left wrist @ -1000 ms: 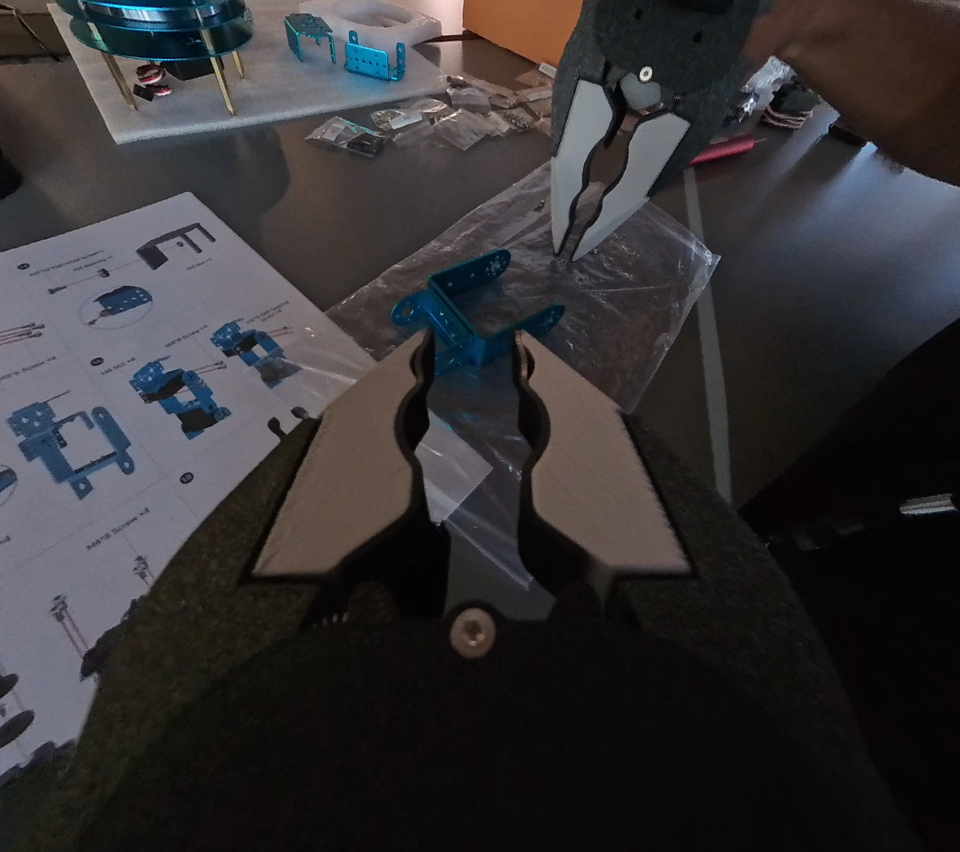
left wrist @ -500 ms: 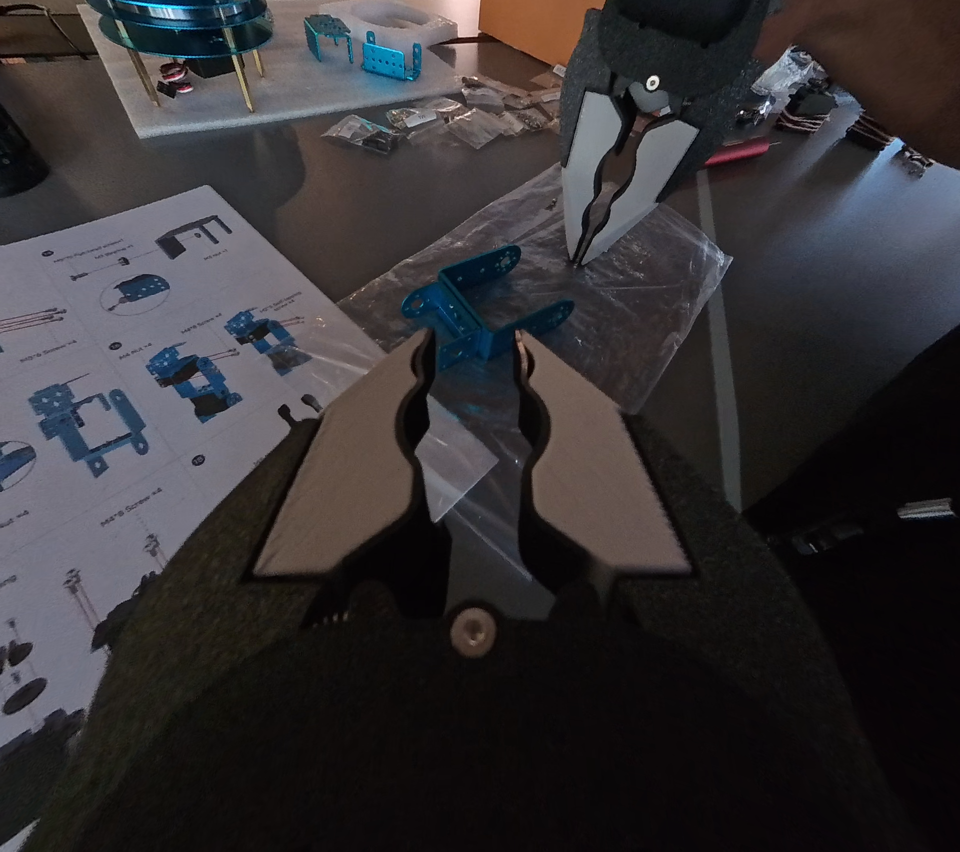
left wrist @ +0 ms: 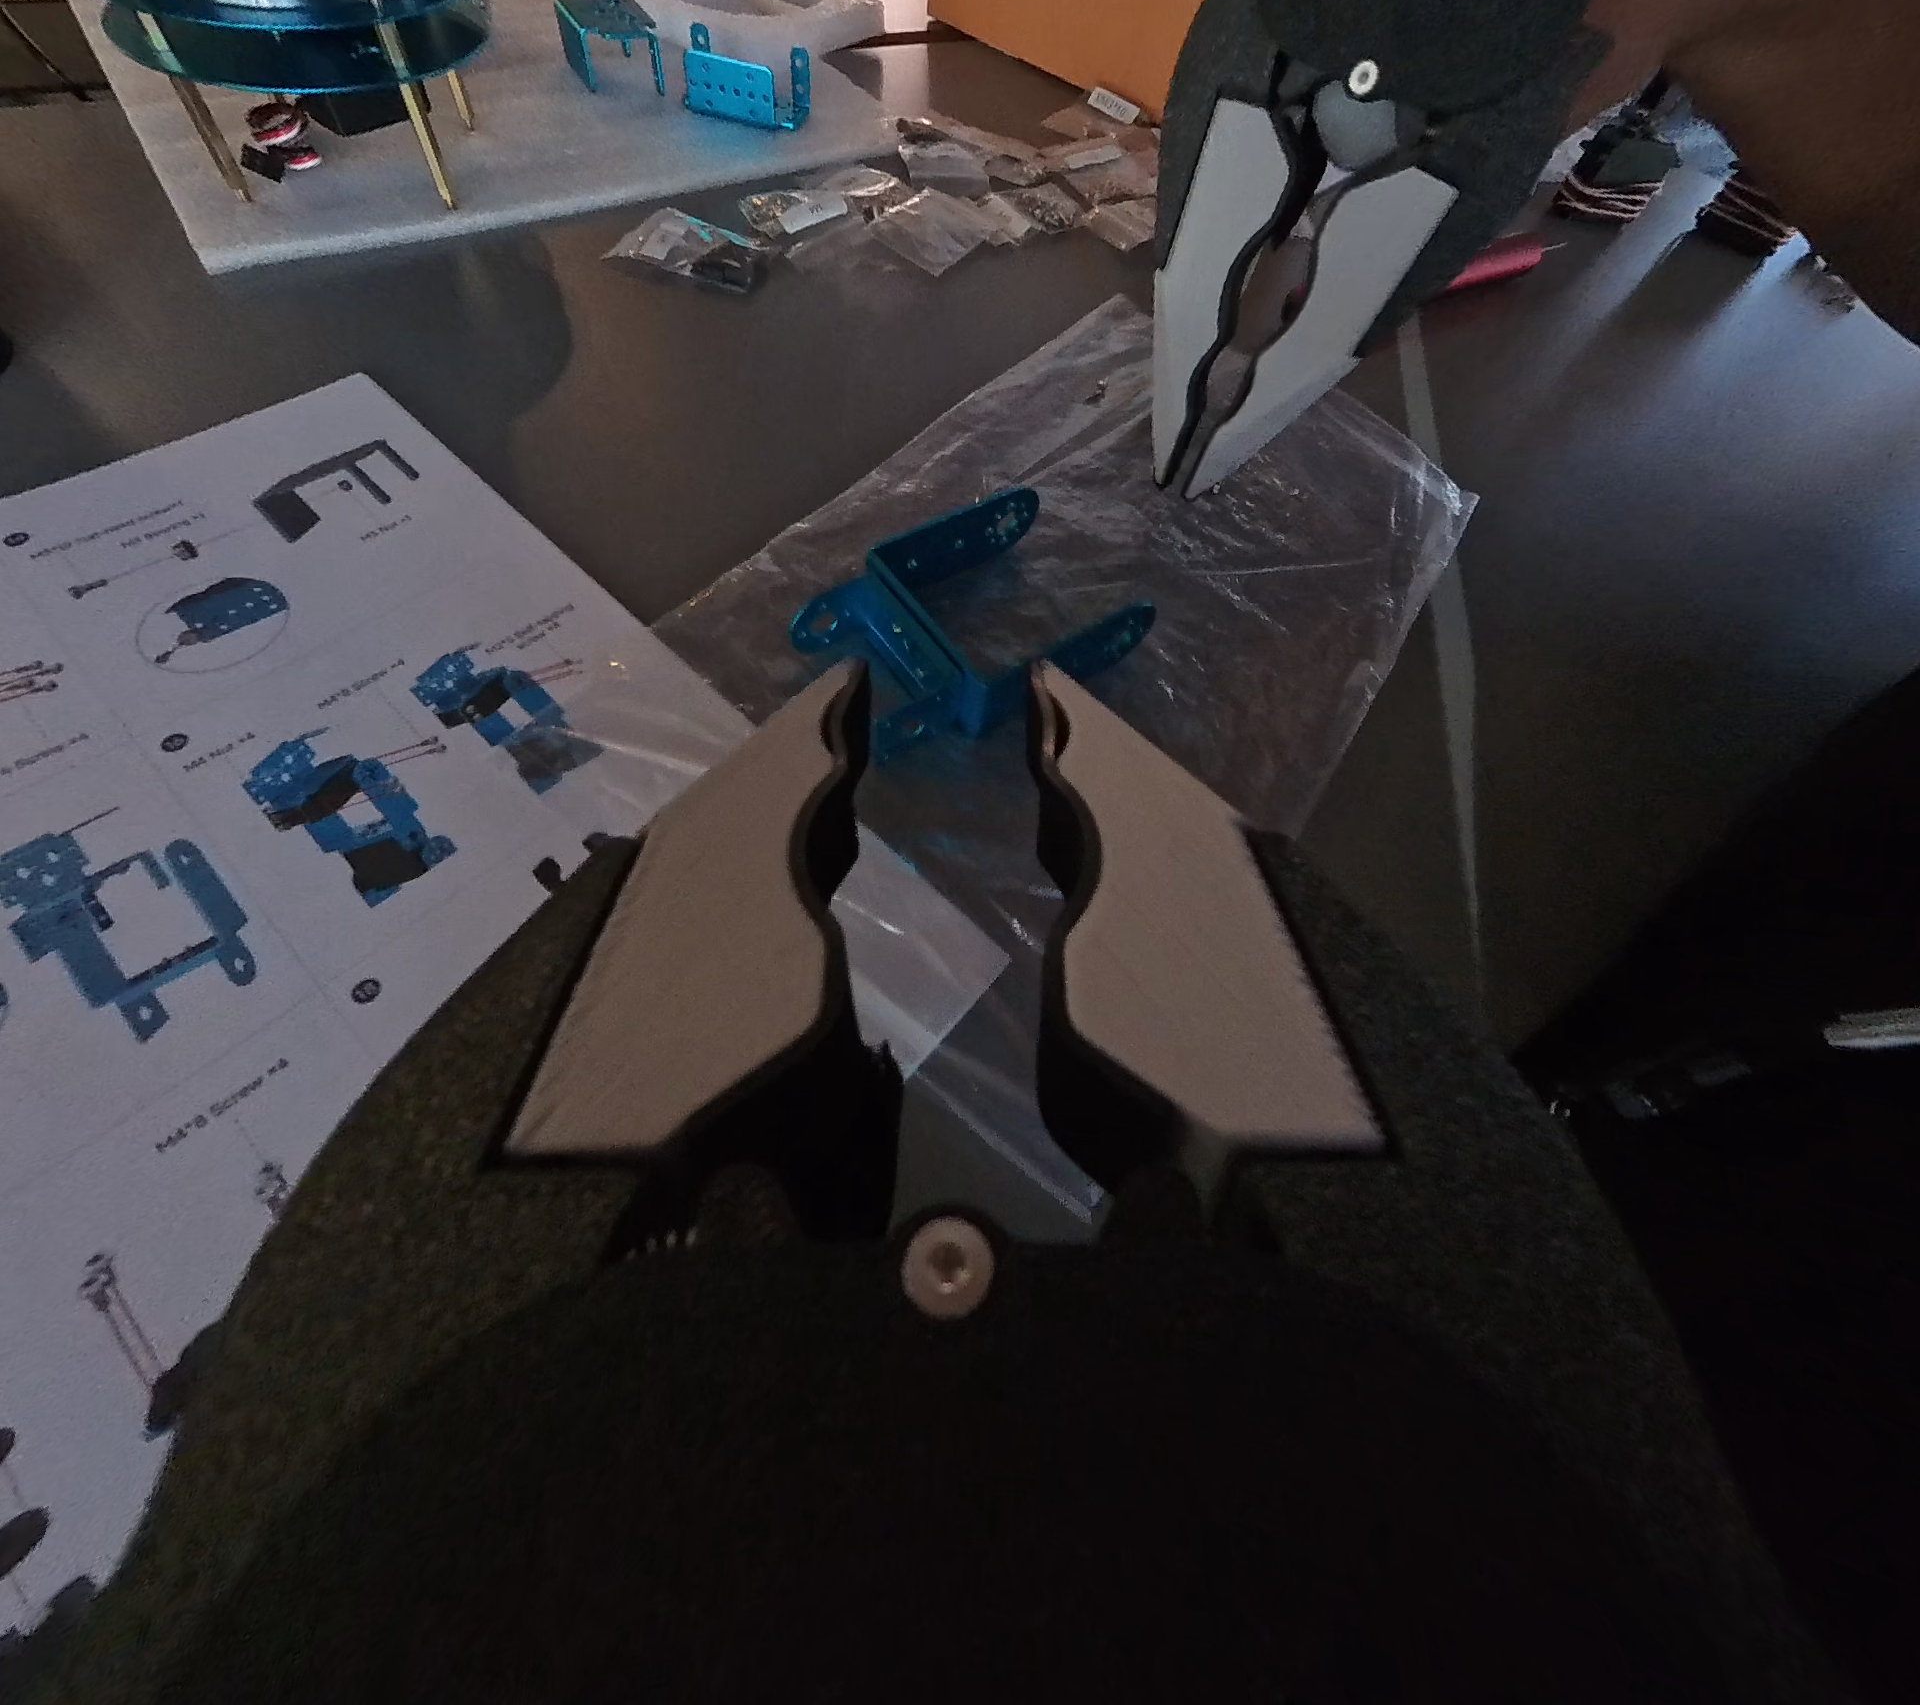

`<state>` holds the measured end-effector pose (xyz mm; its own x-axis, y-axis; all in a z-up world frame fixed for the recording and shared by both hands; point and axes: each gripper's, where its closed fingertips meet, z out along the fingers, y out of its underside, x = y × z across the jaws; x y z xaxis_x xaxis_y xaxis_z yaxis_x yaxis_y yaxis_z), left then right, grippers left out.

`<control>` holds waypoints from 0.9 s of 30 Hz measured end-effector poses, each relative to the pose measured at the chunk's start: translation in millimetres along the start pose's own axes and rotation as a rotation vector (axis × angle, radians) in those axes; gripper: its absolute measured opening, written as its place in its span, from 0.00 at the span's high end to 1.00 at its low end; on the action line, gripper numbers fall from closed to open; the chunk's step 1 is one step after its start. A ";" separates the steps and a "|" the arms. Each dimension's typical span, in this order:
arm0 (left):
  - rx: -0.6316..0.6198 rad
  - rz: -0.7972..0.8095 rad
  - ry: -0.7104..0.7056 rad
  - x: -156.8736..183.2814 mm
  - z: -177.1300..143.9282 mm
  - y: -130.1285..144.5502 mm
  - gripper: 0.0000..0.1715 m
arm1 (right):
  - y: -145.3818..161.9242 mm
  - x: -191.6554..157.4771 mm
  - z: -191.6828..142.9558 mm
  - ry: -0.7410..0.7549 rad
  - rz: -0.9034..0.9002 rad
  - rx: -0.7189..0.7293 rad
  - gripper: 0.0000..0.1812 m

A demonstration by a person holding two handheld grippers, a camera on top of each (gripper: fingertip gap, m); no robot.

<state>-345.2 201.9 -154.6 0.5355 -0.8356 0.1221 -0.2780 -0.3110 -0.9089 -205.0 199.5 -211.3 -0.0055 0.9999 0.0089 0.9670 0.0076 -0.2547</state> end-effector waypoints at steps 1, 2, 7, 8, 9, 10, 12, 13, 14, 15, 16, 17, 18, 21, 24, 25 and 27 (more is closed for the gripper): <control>-0.002 0.003 0.000 -0.2 1.1 -1.0 0.83 | -1.3 -0.3 0.3 -0.002 -0.007 -0.008 0.96; -0.002 0.007 -0.001 -0.1 1.8 -1.9 0.83 | -3.3 0.0 0.6 -0.001 -0.017 -0.011 0.96; -0.004 0.011 -0.005 1.9 2.4 -1.3 0.83 | -5.7 0.6 4.9 -0.013 -0.043 -0.037 0.96; -0.005 0.008 -0.004 2.5 2.0 -0.5 0.83 | -4.3 0.6 6.7 -0.018 -0.042 -0.045 0.96; -0.007 0.007 -0.003 3.0 1.7 0.5 0.83 | -2.8 0.8 8.8 -0.021 -0.041 -0.054 0.96; -0.008 0.006 -0.004 3.2 1.3 1.4 0.83 | -5.0 0.2 8.9 -0.027 -0.039 -0.041 0.97; -0.012 0.006 -0.004 3.1 1.0 3.1 0.83 | -4.8 -0.1 9.3 -0.026 -0.041 -0.046 0.97; -0.013 0.006 -0.004 2.7 0.9 3.5 0.83 | -4.6 -0.4 9.3 -0.029 -0.037 -0.052 0.97; -0.015 0.005 -0.004 2.0 0.8 3.8 0.83 | -4.4 -0.9 9.3 -0.033 -0.036 -0.060 0.97; -0.015 0.004 -0.004 1.4 1.0 3.9 0.83 | -4.3 -1.4 9.3 -0.037 -0.037 -0.070 0.98; -0.015 0.004 -0.005 0.9 1.3 3.8 0.83 | -4.4 -1.7 9.5 -0.041 -0.037 -0.081 0.99; -0.013 0.004 -0.005 0.4 1.5 3.4 0.83 | -4.8 -1.4 9.6 -0.041 -0.036 -0.089 0.99; -0.012 0.004 -0.005 0.0 1.8 3.0 0.83 | -5.1 -0.5 9.5 -0.034 -0.039 -0.087 0.99; -0.010 0.002 -0.002 -0.4 2.5 2.8 0.83 | -2.8 3.6 8.2 -0.003 -0.047 -0.060 0.99; -0.018 -0.003 0.008 -0.7 4.5 4.6 0.83 | -2.4 4.6 4.0 -0.005 -0.001 0.000 0.99; -0.023 -0.004 0.012 -1.2 5.7 5.5 0.83 | -2.7 5.6 2.0 -0.001 0.019 0.024 0.99; -0.031 -0.006 0.021 -2.2 8.7 6.6 0.83 | -5.7 3.1 -1.0 -0.022 0.075 0.088 1.00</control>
<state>-341.3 205.6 -164.3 0.5204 -0.8430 0.1358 -0.3000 -0.3294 -0.8953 -210.2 202.6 -208.8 0.0596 0.9976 -0.0347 0.9387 -0.0678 -0.3381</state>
